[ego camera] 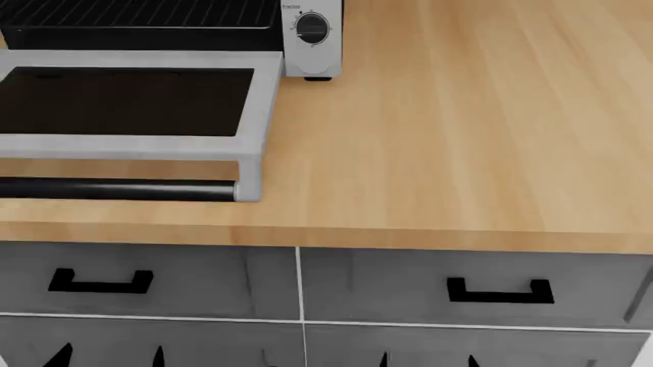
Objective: Fully slide the toaster oven rack0 out.
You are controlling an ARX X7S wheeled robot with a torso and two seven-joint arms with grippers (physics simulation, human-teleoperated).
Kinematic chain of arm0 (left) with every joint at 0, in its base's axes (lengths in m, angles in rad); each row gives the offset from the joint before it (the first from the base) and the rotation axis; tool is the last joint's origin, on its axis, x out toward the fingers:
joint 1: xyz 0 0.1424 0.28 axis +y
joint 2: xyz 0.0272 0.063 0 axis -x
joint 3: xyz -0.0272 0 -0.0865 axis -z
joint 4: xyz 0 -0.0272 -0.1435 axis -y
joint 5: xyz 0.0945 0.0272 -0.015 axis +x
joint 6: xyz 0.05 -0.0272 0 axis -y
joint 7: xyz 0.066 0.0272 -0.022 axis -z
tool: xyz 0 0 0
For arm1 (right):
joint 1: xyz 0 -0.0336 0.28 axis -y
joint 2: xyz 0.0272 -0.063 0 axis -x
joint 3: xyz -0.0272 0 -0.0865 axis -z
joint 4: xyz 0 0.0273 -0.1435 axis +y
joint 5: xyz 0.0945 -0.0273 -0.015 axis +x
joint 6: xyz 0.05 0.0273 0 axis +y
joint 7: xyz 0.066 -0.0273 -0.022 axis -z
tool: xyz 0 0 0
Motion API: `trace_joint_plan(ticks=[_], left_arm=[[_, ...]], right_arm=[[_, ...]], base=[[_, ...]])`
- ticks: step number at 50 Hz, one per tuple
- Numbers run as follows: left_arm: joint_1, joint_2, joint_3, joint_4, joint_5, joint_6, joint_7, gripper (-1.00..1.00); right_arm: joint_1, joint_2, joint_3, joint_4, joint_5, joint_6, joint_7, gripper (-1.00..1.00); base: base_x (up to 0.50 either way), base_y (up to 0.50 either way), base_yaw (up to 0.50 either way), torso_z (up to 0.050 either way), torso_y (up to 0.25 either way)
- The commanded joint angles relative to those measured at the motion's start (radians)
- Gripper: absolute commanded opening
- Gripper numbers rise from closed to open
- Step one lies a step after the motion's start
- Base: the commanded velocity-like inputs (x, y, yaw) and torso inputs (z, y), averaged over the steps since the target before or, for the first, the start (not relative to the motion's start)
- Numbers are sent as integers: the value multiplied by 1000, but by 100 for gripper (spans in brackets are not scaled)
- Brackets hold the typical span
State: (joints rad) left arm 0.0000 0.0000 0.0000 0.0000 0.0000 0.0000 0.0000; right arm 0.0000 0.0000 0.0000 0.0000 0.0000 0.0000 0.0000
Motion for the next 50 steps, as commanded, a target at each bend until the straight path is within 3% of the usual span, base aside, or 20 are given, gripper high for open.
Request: trace_joint_plan(ticks=[1,4,7,12,21,32,39,45,50], left_arm=[[-8,-127,153,-7,-80,22,-150,100],[2,-139,149,-3,-139,10,-146,100],[16,-149,145,59,-162,-36,-146,100],[36,-189,135,337,-198,-231,-187,100],[-23,-240,88,648,-242,-468,-253,100],[-279,-287,23,895,-358,-879,-321,100],[-536,-270,15,918,-448,-1145,-346,100],[-600,-260,-37,957,-490,-1223,-356,100],[-582,-267,-30,956,-487,-1202,-356,100]], right_arm=[[0,9,-13,0,9,0,13,100],[-48,27,-14,-59,139,-64,-69,100],[-34,43,-33,-85,117,-9,-44,100],[13,91,-69,-302,115,248,-33,100],[143,155,-79,-629,132,653,7,100],[466,196,-67,-808,186,1103,8,100],[604,215,-38,-825,214,1242,-10,100],[657,231,-23,-832,221,1287,-13,100],[653,238,-29,-825,221,1279,-12,100]], base=[[0,0,0,0,0],[0,0,0,0,0],[0,0,0,0,0],[0,0,0,0,0],[0,0,0,0,0],[0,0,0,0,0],[0,0,0,0,0],[0,0,0,0,0],[0,0,0,0,0]])
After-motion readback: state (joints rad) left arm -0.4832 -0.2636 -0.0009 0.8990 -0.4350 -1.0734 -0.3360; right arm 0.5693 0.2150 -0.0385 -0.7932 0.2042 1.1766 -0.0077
